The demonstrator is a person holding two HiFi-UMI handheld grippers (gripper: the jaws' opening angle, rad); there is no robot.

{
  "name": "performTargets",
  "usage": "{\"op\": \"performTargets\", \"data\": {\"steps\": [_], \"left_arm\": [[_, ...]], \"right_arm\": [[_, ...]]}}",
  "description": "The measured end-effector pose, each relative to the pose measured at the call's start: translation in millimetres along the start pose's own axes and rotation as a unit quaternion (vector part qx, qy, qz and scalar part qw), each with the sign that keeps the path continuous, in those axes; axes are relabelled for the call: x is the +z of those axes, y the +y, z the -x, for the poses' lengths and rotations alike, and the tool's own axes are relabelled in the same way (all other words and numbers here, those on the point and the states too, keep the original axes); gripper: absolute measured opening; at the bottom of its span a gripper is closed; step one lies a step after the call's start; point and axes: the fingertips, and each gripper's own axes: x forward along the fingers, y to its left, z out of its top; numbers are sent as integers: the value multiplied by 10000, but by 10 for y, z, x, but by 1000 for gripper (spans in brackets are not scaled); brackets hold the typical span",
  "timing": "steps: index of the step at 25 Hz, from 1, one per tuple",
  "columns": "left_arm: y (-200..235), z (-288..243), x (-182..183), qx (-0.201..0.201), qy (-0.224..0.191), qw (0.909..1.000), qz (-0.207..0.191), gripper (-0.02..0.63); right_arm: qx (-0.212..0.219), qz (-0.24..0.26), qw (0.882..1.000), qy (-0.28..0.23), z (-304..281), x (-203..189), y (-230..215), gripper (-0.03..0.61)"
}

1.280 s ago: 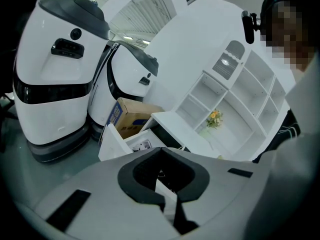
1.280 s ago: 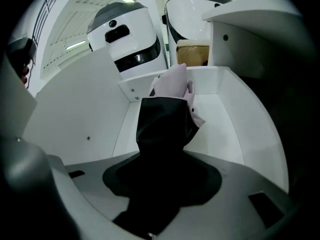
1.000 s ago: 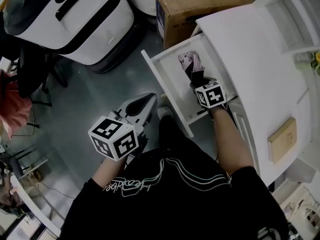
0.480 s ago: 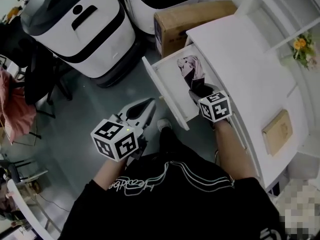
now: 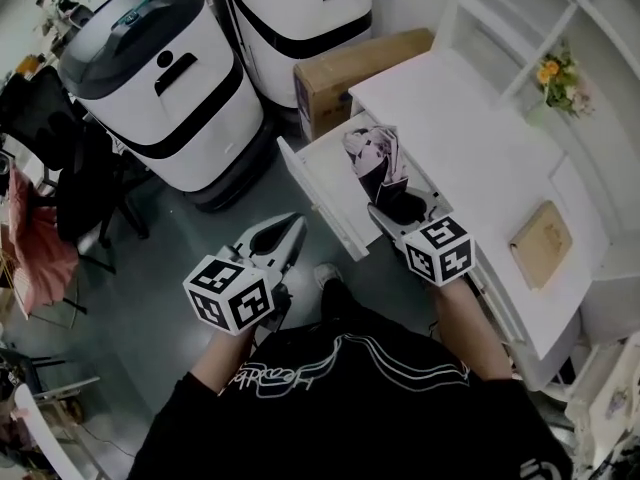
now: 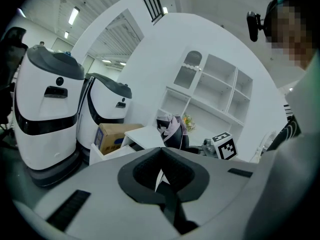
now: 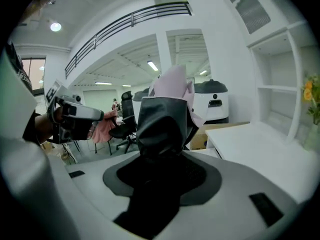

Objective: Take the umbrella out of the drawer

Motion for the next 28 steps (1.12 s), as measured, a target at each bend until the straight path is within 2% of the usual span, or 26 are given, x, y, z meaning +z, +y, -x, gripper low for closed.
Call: {"op": "performTargets", "data": {"steps": [8,13,28], "left_arm": [[-296,331,-59,-101,-134,9996,-206,20],[-445,401,-151,-147,-124,9994,-270,20],[-519,385,-170,-245,-71,9991,-338,20]], "right_arm": [[-82,330,9982,-487,585,113,509,207],[-27,464,9971,-606,786,82,703,207],[94,268,9973,-671,848,63,760,207]]}}
